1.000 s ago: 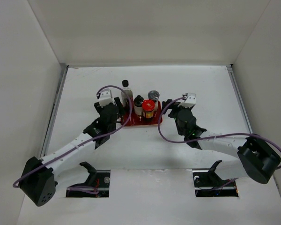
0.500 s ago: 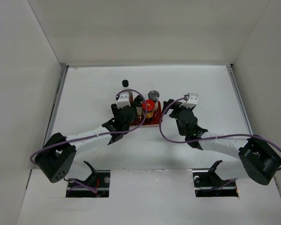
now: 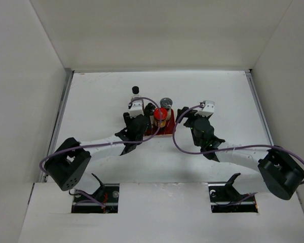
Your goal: Organize the condiment bottles
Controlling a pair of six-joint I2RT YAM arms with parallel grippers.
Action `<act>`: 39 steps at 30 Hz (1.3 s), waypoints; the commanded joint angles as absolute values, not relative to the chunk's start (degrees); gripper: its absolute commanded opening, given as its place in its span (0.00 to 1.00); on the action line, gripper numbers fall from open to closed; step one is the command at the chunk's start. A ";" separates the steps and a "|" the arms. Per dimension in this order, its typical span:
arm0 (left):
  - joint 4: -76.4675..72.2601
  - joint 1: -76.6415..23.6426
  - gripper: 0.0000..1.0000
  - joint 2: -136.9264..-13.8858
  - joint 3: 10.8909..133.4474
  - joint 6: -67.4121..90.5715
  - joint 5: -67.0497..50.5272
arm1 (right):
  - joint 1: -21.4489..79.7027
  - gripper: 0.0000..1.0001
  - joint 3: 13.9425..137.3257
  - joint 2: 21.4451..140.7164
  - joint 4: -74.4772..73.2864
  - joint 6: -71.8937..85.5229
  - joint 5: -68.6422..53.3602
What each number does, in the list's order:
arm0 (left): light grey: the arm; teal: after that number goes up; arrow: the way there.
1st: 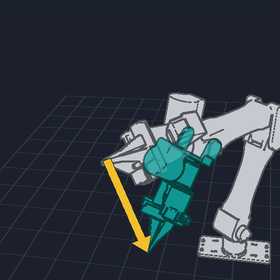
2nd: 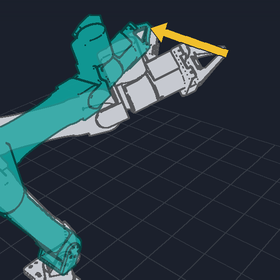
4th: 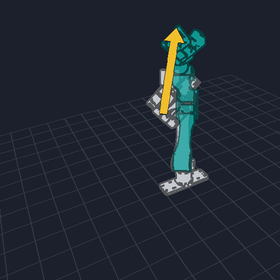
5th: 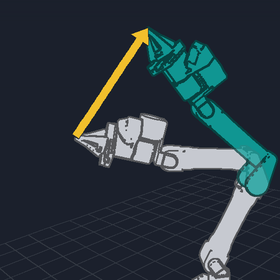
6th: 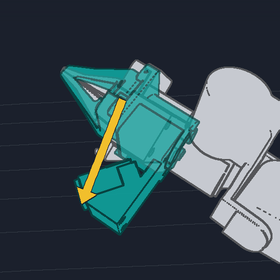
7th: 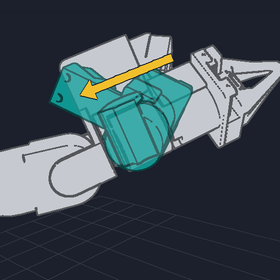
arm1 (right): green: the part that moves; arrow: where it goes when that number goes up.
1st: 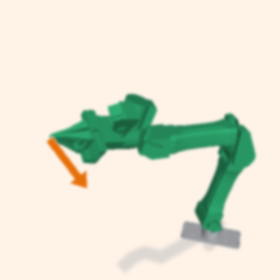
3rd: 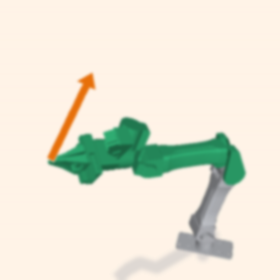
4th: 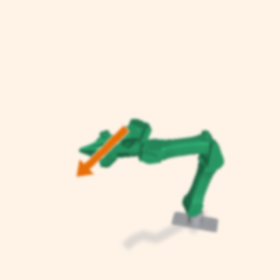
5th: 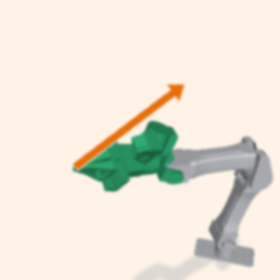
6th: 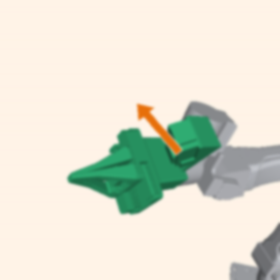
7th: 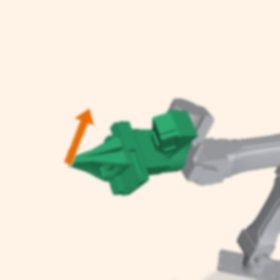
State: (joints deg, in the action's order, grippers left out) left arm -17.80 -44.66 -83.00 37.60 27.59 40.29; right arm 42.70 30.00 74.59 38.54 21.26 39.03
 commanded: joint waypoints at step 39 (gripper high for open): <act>8.35 -27.90 1.00 -43.34 27.95 40.17 32.70 | 34.59 0.84 27.25 68.82 36.92 30.41 38.24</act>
State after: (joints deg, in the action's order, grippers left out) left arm 4.67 -27.75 -44.62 24.34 38.20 36.42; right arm 35.55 26.46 68.47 37.21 27.55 39.05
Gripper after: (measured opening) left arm 0.997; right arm 0.829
